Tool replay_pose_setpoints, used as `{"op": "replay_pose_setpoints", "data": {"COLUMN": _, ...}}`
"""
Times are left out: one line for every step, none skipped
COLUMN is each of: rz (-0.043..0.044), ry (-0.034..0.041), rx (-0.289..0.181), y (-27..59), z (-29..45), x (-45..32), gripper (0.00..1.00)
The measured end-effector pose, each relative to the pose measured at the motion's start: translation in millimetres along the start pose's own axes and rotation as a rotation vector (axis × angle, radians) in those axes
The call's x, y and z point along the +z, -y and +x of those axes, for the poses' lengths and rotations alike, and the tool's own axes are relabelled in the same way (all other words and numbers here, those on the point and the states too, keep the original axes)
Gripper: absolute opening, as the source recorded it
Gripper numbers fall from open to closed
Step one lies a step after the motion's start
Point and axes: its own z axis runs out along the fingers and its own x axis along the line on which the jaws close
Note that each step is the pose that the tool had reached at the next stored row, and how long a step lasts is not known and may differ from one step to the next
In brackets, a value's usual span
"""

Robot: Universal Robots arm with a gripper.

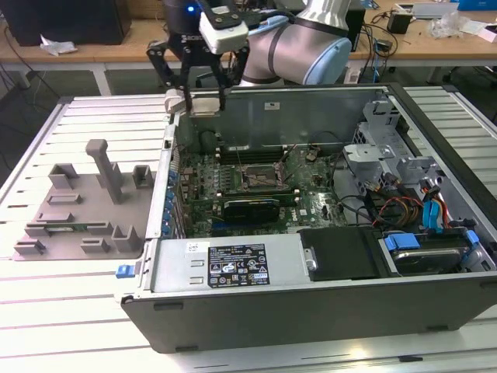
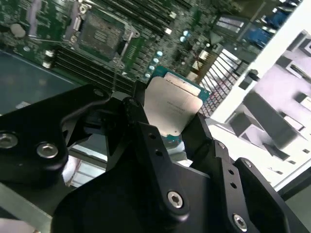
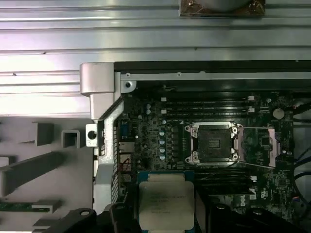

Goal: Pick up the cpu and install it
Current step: 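Pick up the cpu and move it towards the insertion slot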

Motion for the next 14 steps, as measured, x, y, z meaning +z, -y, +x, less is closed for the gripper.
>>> {"op": "replay_pose_setpoints", "data": {"rz": 0.0, "ry": 0.0, "rx": 0.0, "y": -0.1, "z": -4.6, "x": 0.1, "gripper": 0.55}}
{"op": "replay_pose_setpoints", "data": {"rz": 0.0, "ry": 0.0, "rx": 0.0, "y": -0.2, "z": -8.5, "x": 0.1, "gripper": 0.55}}
{"op": "replay_pose_setpoints", "data": {"rz": 0.0, "ry": 0.0, "rx": 0.0, "y": -0.3, "z": -12.4, "x": 0.1, "gripper": 0.55}}
{"op": "replay_pose_setpoints", "data": {"rz": 0.0, "ry": 0.0, "rx": 0.0, "y": -0.4, "z": -16.2, "x": 0.2, "gripper": 0.55}}
{"op": "replay_pose_setpoints", "data": {"rz": 0.0, "ry": 0.0, "rx": 0.0, "y": -0.5, "z": -21.4, "x": 0.2, "gripper": 0.55}}
{"op": "replay_pose_setpoints", "data": {"rz": 0.0, "ry": 0.0001, "rx": 0.0, "y": -0.6, "z": -25.4, "x": 0.3, "gripper": 0.55}}
{"op": "replay_pose_setpoints", "data": {"rz": 0.0001, "ry": 0.0, "rx": 0.0, "y": -0.7, "z": -31.1, "x": 0.3, "gripper": 0.55}}
{"op": "replay_pose_setpoints", "data": {"rz": 0.0001, "ry": 0.0, "rx": 0.0, "y": -0.8, "z": -35.8, "x": 0.4, "gripper": 0.55}}
{"op": "replay_pose_setpoints", "data": {"rz": 0.0001, "ry": -0.0001, "rx": 0.0, "y": -0.9, "z": -39.1, "x": 0.4, "gripper": 0.55}}
{"op": "replay_pose_setpoints", "data": {"rz": 0.0001, "ry": 0.0, "rx": 0.0, "y": -1.0, "z": -44.8, "x": 0.5, "gripper": 0.55}}
{"op": "replay_pose_setpoints", "data": {"rz": 0.0001, "ry": -0.0001, "rx": 0.0, "y": -1.1, "z": -47.9, "x": 0.5, "gripper": 0.55}}
{"op": "replay_pose_setpoints", "data": {"rz": 0.0001, "ry": 0.0, "rx": 0.0, "y": -1.1, "z": -50.8, "x": 0.5, "gripper": 0.55}}
{"op": "replay_pose_setpoints", "data": {"rz": 0.0001, "ry": -0.0001, "rx": 0.0, "y": -1.2, "z": -53.8, "x": 0.5, "gripper": 0.55}}
{"op": "replay_pose_setpoints", "data": {"rz": 0.0002, "ry": -0.0002, "rx": 0.0, "y": -1.2, "z": -55.0, "x": 0.5, "gripper": 0.55}}
